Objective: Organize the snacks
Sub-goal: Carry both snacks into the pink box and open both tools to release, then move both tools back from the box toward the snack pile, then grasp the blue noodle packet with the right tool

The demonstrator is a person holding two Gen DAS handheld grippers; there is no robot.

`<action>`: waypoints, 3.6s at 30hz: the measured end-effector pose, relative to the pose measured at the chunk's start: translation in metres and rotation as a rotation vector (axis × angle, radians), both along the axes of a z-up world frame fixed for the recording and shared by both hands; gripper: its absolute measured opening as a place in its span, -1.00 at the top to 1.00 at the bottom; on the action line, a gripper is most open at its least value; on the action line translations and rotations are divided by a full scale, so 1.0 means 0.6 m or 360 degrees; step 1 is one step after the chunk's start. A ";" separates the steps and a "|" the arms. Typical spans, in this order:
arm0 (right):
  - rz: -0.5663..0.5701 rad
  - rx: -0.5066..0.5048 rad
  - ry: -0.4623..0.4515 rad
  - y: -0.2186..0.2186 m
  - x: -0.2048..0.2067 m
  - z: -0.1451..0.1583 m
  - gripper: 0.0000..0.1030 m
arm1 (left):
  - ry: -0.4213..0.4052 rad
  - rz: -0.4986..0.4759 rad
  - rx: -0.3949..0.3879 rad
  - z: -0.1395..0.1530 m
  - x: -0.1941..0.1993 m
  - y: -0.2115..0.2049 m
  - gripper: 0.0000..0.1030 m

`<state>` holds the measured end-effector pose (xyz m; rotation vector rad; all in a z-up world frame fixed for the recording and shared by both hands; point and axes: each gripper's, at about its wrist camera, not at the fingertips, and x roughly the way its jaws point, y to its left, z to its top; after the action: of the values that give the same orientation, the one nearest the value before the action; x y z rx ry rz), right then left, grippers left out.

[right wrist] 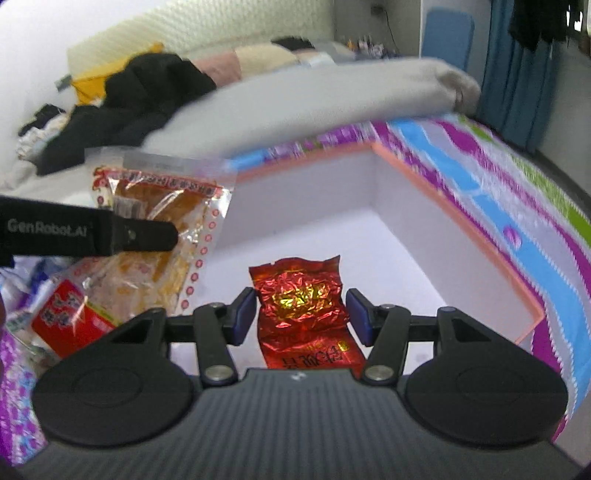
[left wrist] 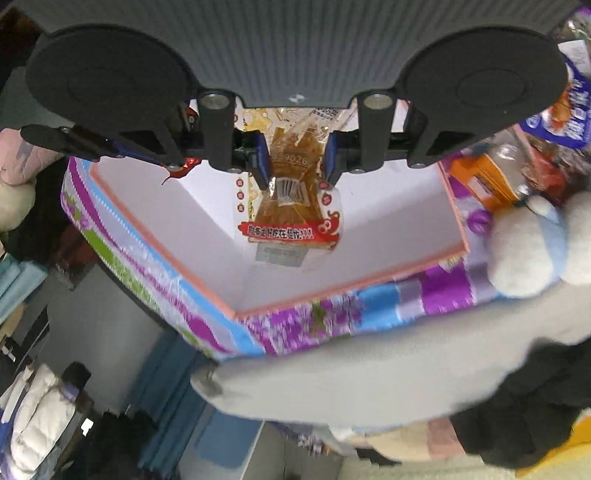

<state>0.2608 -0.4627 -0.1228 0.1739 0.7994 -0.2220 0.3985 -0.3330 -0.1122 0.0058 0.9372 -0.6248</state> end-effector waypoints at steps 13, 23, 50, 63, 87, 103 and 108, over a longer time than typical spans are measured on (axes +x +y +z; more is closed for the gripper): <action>-0.0048 0.0085 0.0049 -0.014 -0.011 -0.026 -0.30 | 0.0004 -0.0004 0.0071 -0.030 0.002 0.007 -0.34; -0.0074 0.0037 -0.0083 0.016 -0.080 0.045 -0.30 | -0.0101 0.0041 0.0005 0.061 -0.078 0.081 -0.34; 0.0053 0.0043 -0.0337 0.203 -0.212 0.158 -0.30 | -0.0350 0.0366 -0.0058 0.167 -0.276 0.418 -0.34; 0.0359 0.0093 -0.0404 0.363 -0.211 0.164 -0.30 | -0.0378 0.0668 -0.0042 0.177 -0.359 0.601 -0.34; 0.0569 0.0103 -0.0051 0.443 -0.124 0.007 -0.30 | -0.0025 0.0878 -0.0001 -0.040 -0.273 0.672 -0.34; 0.0925 -0.0033 0.0198 0.490 0.134 -0.056 -0.30 | 0.0387 0.0908 -0.0200 -0.143 -0.030 0.713 -0.34; 0.1169 -0.0134 0.0185 0.510 0.189 -0.059 -0.36 | 0.0474 0.0939 -0.0249 -0.159 0.008 0.720 -0.34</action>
<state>0.3740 -0.1564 -0.1580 -0.2179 0.9177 0.4309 0.4030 0.0988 -0.2074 -0.4987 1.1092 -0.1472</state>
